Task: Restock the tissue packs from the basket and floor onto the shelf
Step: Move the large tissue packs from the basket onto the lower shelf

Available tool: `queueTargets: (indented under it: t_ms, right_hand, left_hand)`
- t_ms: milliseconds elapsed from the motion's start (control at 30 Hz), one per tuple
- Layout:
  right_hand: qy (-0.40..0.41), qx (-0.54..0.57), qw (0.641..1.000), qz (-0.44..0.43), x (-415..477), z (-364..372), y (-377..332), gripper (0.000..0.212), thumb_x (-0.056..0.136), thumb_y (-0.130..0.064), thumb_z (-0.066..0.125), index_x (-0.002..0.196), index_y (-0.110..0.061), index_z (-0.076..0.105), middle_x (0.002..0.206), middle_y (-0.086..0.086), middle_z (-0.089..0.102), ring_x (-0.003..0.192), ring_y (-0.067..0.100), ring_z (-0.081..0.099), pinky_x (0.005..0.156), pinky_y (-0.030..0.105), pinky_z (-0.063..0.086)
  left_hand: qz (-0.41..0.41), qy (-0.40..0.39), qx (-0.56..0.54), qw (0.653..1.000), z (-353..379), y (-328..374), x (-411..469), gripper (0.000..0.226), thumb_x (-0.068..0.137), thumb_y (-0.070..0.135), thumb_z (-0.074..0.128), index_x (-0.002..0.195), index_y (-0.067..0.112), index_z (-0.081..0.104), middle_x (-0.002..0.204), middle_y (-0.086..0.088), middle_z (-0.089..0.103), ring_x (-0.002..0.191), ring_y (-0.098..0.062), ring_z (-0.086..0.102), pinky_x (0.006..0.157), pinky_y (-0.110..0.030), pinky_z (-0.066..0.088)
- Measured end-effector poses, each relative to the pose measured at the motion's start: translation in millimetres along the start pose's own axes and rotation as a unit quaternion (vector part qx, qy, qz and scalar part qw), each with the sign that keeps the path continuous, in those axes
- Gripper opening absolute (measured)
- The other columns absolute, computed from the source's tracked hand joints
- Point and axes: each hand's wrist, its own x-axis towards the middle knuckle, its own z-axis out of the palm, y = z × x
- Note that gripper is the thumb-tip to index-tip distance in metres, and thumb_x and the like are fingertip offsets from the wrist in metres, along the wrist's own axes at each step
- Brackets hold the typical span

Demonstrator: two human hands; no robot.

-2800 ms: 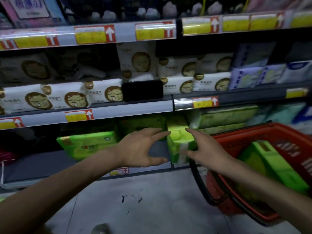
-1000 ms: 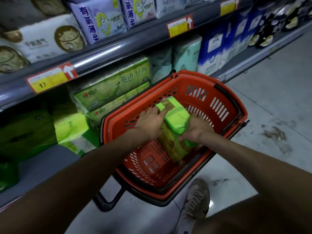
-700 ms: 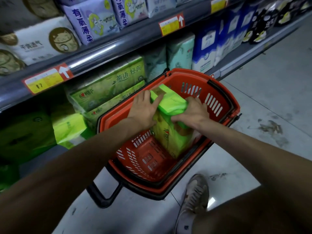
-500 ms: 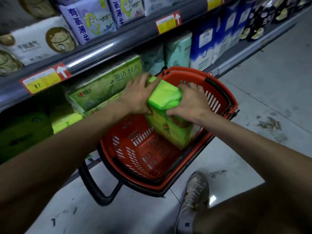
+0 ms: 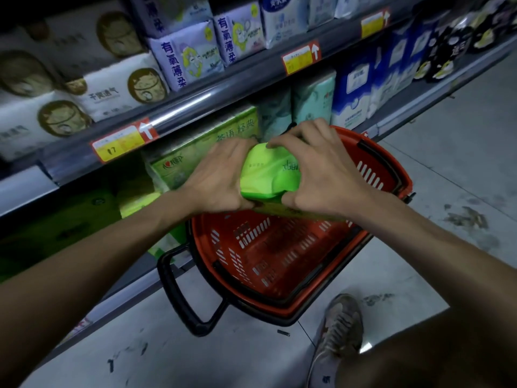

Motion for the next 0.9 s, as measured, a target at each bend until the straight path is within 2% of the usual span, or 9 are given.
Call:
queueTargets:
  t_ms: [100, 200, 300, 367, 500, 600, 667, 800, 900]
  right_hand:
    - [0.032, -0.008, 0.998, -0.048, -3.6, -6.5, -7.8, 0.091, 0.054, -0.045, 0.069, 0.140, -0.019, 0.057, 0.126, 0.005, 0.059, 0.119, 0.028, 0.047, 0.098, 0.040, 0.039]
    - [0.068, 0.006, 0.994, -0.082, -4.5, -12.0, -19.7, 0.085, 0.059, -0.038, 0.070, 0.140, -0.015, 0.058, 0.132, 0.009, 0.058, 0.125, 0.031, 0.048, 0.102, 0.045, 0.043]
    - [0.121, 0.008, 0.985, -0.123, -5.2, -19.0, -31.2, 0.073, 0.072, -0.028, 0.073, 0.142, -0.013, 0.059, 0.138, 0.015, 0.055, 0.132, 0.033, 0.048, 0.107, 0.045, 0.045]
    - [0.159, 0.018, 0.979, -0.123, -5.5, -23.4, -38.6, 0.067, 0.082, -0.028, 0.075, 0.145, -0.013, 0.057, 0.141, 0.018, 0.053, 0.134, 0.032, 0.048, 0.106, 0.040, 0.047]
    - [0.194, 0.091, 0.975, -0.067, -2.7, -24.0, -53.1, 0.077, 0.087, -0.041, 0.078, 0.152, -0.011, 0.049, 0.139, 0.015, 0.052, 0.131, 0.028, 0.051, 0.107, 0.039, 0.047]
    - [0.175, 0.159, 0.971, -0.026, 0.7, -23.8, -65.6, 0.097, 0.086, -0.049, 0.078, 0.162, -0.016, 0.028, 0.151, -0.001, 0.042, 0.139, 0.009, 0.042, 0.115, 0.037, 0.042]
    - [0.162, 0.218, 0.962, 0.014, 1.4, -23.4, -75.0, 0.113, 0.082, -0.058, 0.079, 0.165, -0.024, 0.011, 0.156, -0.016, 0.029, 0.143, -0.006, 0.029, 0.119, 0.034, 0.035]
    - [0.137, 0.329, 0.927, 0.112, 5.7, -14.9, -88.2, 0.125, 0.067, -0.081, 0.077, 0.161, -0.048, 0.002, 0.169, -0.006, 0.021, 0.156, 0.019, 0.023, 0.121, 0.059, 0.032]
    - [0.107, 0.412, 0.886, 0.183, 11.8, -8.5, -99.4, 0.128, 0.057, -0.088, 0.076, 0.157, -0.057, 0.004, 0.171, -0.011, 0.013, 0.157, 0.017, 0.016, 0.123, 0.059, 0.028]
  left_hand:
    - [-0.036, 0.039, -0.045, 0.998, -4.2, 3.6, -16.8, 0.118, 0.053, 0.047, 0.095, 0.151, 0.012, 0.039, 0.141, -0.010, 0.049, 0.129, -0.022, 0.040, 0.106, -0.030, 0.023]
    - [-0.054, 0.065, -0.073, 0.994, -13.3, 6.9, -29.5, 0.115, 0.050, 0.052, 0.088, 0.149, 0.015, 0.042, 0.138, -0.004, 0.050, 0.127, -0.020, 0.042, 0.105, -0.031, 0.026]
    - [-0.098, 0.101, -0.135, 0.981, -24.2, 3.0, -45.0, 0.115, 0.046, 0.058, 0.095, 0.143, 0.021, 0.047, 0.133, 0.006, 0.056, 0.122, -0.020, 0.055, 0.102, -0.038, 0.045]
    - [-0.135, 0.128, -0.196, 0.963, -31.9, 0.1, -58.3, 0.112, 0.044, 0.055, 0.101, 0.139, 0.024, 0.049, 0.126, 0.007, 0.063, 0.115, -0.012, 0.062, 0.095, -0.036, 0.053]
    - [-0.192, 0.177, -0.267, 0.928, -49.5, -2.7, -87.2, 0.105, 0.040, 0.049, 0.103, 0.129, 0.033, 0.050, 0.115, 0.021, 0.063, 0.104, 0.009, 0.061, 0.085, -0.018, 0.050]
    - [-0.222, 0.211, -0.298, 0.904, -66.3, -3.0, -111.0, 0.108, 0.035, 0.056, 0.100, 0.129, 0.030, 0.052, 0.117, 0.018, 0.065, 0.106, 0.007, 0.063, 0.084, -0.015, 0.051]
    - [-0.235, 0.232, -0.309, 0.892, -75.2, -2.7, -128.2, 0.110, 0.036, 0.050, 0.105, 0.131, 0.025, 0.054, 0.119, 0.015, 0.066, 0.107, 0.003, 0.064, 0.087, -0.017, 0.053]
    - [-0.266, 0.269, -0.342, 0.860, -92.4, -3.1, -163.7, 0.111, 0.033, 0.048, 0.105, 0.129, 0.023, 0.057, 0.116, 0.013, 0.070, 0.100, 0.006, 0.067, 0.081, -0.011, 0.054]
    - [-0.301, 0.296, -0.377, 0.825, -104.3, -11.8, -193.1, 0.107, 0.032, 0.047, 0.101, 0.127, 0.020, 0.061, 0.116, 0.006, 0.075, 0.101, -0.006, 0.073, 0.088, -0.026, 0.060]
